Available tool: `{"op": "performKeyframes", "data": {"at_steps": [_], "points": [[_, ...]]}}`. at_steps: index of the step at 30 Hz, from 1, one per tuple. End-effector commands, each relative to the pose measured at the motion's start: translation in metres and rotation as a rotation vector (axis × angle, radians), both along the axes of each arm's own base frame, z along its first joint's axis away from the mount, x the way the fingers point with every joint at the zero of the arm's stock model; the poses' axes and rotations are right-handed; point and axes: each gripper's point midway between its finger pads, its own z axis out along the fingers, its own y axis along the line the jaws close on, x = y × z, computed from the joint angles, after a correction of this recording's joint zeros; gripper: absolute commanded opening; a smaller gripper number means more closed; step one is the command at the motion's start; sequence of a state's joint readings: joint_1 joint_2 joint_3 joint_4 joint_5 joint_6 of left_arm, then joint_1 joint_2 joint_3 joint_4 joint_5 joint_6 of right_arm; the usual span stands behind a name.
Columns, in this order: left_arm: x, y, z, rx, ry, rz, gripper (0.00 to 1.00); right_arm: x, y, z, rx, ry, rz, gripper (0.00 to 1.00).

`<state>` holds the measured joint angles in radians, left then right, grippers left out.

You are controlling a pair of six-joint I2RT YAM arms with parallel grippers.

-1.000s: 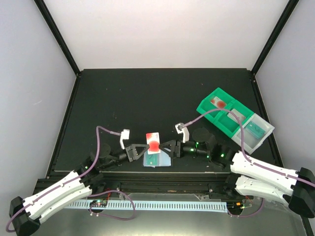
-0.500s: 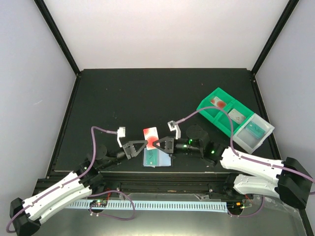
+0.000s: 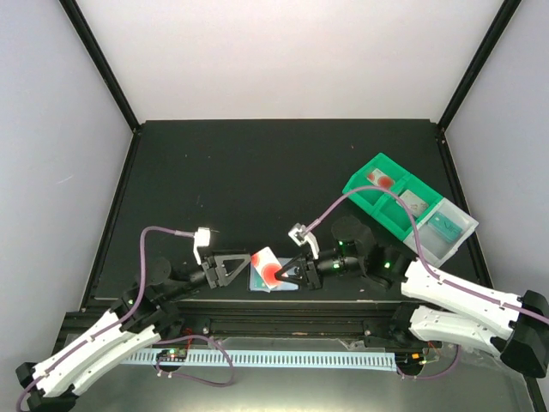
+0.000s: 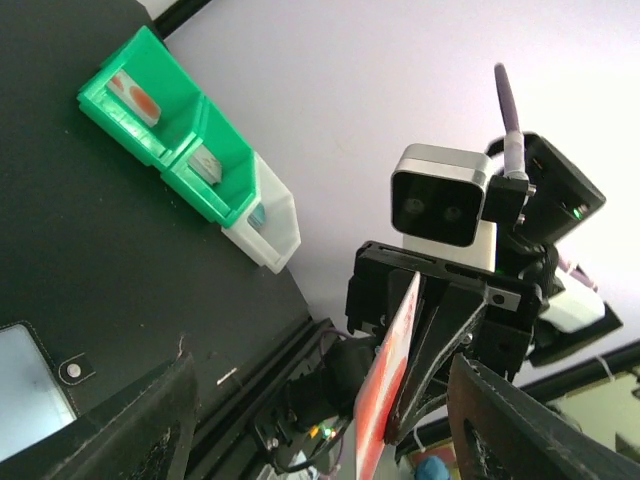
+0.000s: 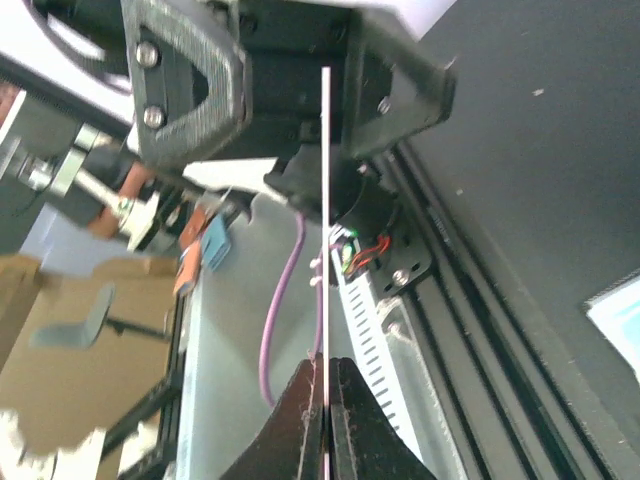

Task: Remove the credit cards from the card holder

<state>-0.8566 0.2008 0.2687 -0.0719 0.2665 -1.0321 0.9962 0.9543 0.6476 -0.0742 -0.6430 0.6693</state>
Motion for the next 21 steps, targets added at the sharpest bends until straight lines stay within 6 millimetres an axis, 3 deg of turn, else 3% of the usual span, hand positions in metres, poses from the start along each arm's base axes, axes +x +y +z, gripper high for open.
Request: {"op": "performKeyframes", "data": {"at_steps": [1, 7, 9, 11, 14, 16, 21], "points": [[-0.021, 0.002, 0.017, 0.086, -0.107, -0.094, 0.70, -0.034, -0.005, 0.011, 0.010, -0.027, 0.232, 0.01], [-0.041, -0.015, 0.014, 0.186, -0.117, -0.284, 0.69, -0.044, -0.004, 0.020, 0.043, -0.023, 0.312, 0.01], [-0.047, -0.021, 0.012, 0.205, -0.115, -0.348, 0.65, -0.042, -0.002, 0.015, 0.029, -0.013, 0.313, 0.01], [-0.050, -0.026, 0.009, 0.220, -0.106, -0.387, 0.54, -0.041, -0.001, 0.011, 0.018, -0.006, 0.310, 0.01], [-0.045, -0.029, 0.006, 0.246, -0.105, -0.382, 0.21, -0.038, 0.001, 0.008, 0.007, -0.003, 0.299, 0.02], [-0.040, -0.029, 0.008, 0.247, -0.109, -0.353, 0.03, -0.032, 0.001, 0.003, -0.023, -0.015, 0.256, 0.05], [-0.033, -0.031, 0.011, 0.196, -0.099, -0.317, 0.02, -0.008, 0.001, -0.004, -0.041, -0.029, 0.087, 0.26]]}}
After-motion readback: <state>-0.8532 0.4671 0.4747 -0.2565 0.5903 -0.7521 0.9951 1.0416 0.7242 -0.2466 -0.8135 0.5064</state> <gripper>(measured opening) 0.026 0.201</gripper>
